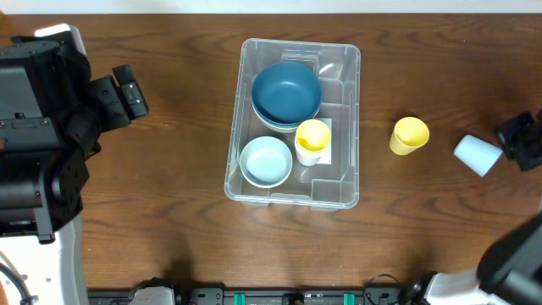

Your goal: Pack container

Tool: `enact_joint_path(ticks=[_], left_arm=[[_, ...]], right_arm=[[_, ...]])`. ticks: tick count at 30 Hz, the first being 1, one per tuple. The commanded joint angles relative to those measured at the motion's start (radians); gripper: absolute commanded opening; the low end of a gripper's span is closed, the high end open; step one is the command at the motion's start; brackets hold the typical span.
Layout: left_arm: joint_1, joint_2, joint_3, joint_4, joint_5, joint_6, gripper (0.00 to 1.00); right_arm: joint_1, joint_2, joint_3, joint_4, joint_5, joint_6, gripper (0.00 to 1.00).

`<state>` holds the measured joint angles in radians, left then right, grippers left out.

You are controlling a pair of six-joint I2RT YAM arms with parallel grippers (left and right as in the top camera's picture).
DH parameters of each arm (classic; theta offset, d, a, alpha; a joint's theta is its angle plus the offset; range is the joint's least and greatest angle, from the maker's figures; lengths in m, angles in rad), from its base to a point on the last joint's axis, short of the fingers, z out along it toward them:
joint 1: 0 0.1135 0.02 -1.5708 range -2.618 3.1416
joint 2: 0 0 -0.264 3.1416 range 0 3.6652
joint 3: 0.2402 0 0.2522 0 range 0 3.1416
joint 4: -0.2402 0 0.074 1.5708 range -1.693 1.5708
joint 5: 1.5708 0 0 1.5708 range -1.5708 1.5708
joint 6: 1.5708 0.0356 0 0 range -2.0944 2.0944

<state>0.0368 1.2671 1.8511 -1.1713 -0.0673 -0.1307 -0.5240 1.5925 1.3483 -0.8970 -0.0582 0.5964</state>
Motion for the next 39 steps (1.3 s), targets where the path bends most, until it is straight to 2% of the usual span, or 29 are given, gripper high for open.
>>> enact_joint_path(ticks=[1,5,7,9,10,13,15,17,22,25,29,33,39], left_arm=[[0.003,0.0,0.002,-0.003,-0.012,-0.002,0.98],[0.003,0.0,0.002,-0.003,-0.012,-0.002,0.98],[0.003,0.0,0.002,-0.003,-0.012,-0.002,0.98],[0.003,0.0,0.002,-0.003,-0.012,-0.002,0.98],[0.003,0.0,0.002,-0.003,-0.012,-0.002,0.98],[0.003,0.0,0.002,-0.003,-0.012,-0.002,0.98],[0.003,0.0,0.002,-0.003,-0.012,-0.002,0.98],[0.003,0.0,0.002,-0.003,-0.012,-0.002,0.98],[0.003,0.0,0.002,-0.003,-0.012,-0.002,0.98],[0.003,0.0,0.002,-0.003,-0.012,-0.002,0.98],[0.003,0.0,0.002,-0.003,-0.012,-0.002,0.98],[0.003,0.0,0.002,-0.003,-0.012,-0.002,0.98],[0.003,0.0,0.002,-0.003,-0.012,-0.002,0.98]], right_arm=[[0.139,-0.186,0.012,0.019,-0.103,-0.069,0.01],[0.341,-0.312,0.012,0.017,0.14,-0.074,0.02],[0.393,-0.335,0.012,0.002,0.214,-0.072,0.01],[0.392,-0.337,0.011,-0.016,0.217,-0.055,0.12],[0.382,-0.332,0.011,-0.026,0.214,-0.044,0.14],[0.327,-0.299,0.011,-0.045,0.207,-0.039,0.34],[0.27,-0.262,0.011,-0.046,0.204,-0.04,0.53],[0.207,-0.219,0.011,-0.046,0.19,-0.04,0.61],[0.029,-0.083,0.01,-0.046,0.016,-0.082,0.77],[-0.056,0.011,0.01,-0.033,-0.058,-0.126,0.84],[-0.165,0.151,0.01,-0.022,-0.159,-0.193,0.86],[-0.218,0.244,0.01,-0.006,-0.318,-0.285,0.76],[-0.216,0.275,0.009,0.009,-0.325,-0.304,0.79]])
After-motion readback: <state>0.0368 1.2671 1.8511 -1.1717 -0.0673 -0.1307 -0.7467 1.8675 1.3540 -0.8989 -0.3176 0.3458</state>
